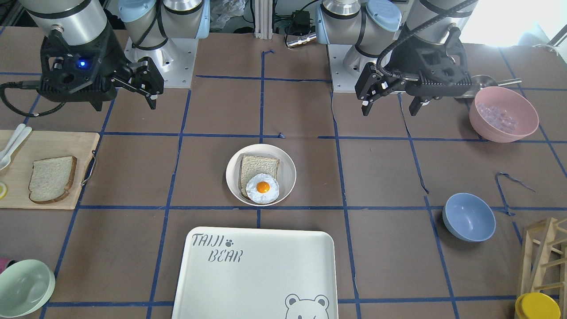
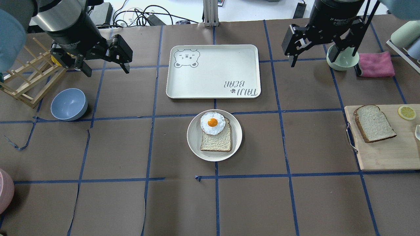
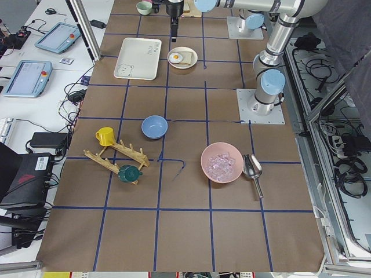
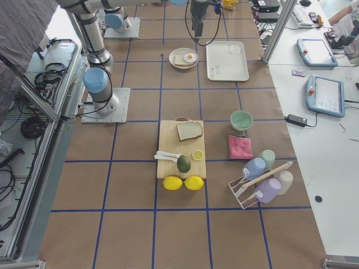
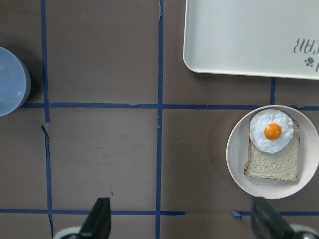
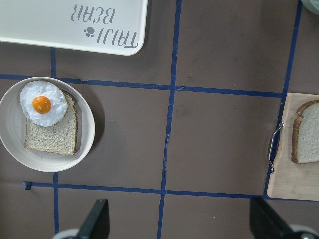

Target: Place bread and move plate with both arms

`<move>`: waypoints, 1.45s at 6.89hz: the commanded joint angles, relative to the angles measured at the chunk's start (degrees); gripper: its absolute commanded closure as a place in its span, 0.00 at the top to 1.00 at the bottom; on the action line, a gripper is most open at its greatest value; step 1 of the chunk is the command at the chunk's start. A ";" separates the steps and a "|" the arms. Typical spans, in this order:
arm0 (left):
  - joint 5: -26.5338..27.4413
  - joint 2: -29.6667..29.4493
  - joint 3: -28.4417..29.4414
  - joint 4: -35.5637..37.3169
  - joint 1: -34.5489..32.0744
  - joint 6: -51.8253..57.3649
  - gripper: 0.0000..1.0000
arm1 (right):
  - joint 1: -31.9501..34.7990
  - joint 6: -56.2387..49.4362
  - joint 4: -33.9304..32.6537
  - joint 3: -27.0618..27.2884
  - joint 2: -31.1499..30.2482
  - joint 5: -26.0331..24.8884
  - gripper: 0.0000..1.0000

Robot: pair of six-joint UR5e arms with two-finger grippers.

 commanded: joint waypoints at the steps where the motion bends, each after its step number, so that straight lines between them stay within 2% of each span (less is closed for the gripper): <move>1: -1.12 -0.08 0.72 2.42 0.00 -0.68 1.00 | -0.15 -0.24 -0.08 0.50 -0.19 -0.03 1.00; 2: -3.74 0.00 1.59 7.58 -0.09 -0.78 1.00 | -0.24 -1.98 -0.08 0.59 -0.19 -0.03 1.00; 4: -3.33 -0.95 -1.02 6.75 0.43 -0.08 1.00 | -0.32 -1.73 0.18 0.60 -0.27 -0.03 1.00; 5: -1.24 0.78 -1.12 4.49 0.35 -0.17 1.00 | -0.32 -1.38 0.35 0.60 -0.36 -0.03 1.00; 6: 1.57 0.10 -0.77 1.51 0.87 -0.78 1.00 | -0.24 -1.38 0.36 0.60 -0.45 -0.03 1.00; 8: 1.69 0.17 -1.64 0.69 4.11 -0.61 1.00 | -0.24 -1.29 0.09 0.60 -0.45 -0.03 1.00; 10: 1.51 0.18 -1.73 0.69 4.13 -0.26 1.00 | -0.24 -1.38 0.01 0.60 -0.45 -0.03 1.00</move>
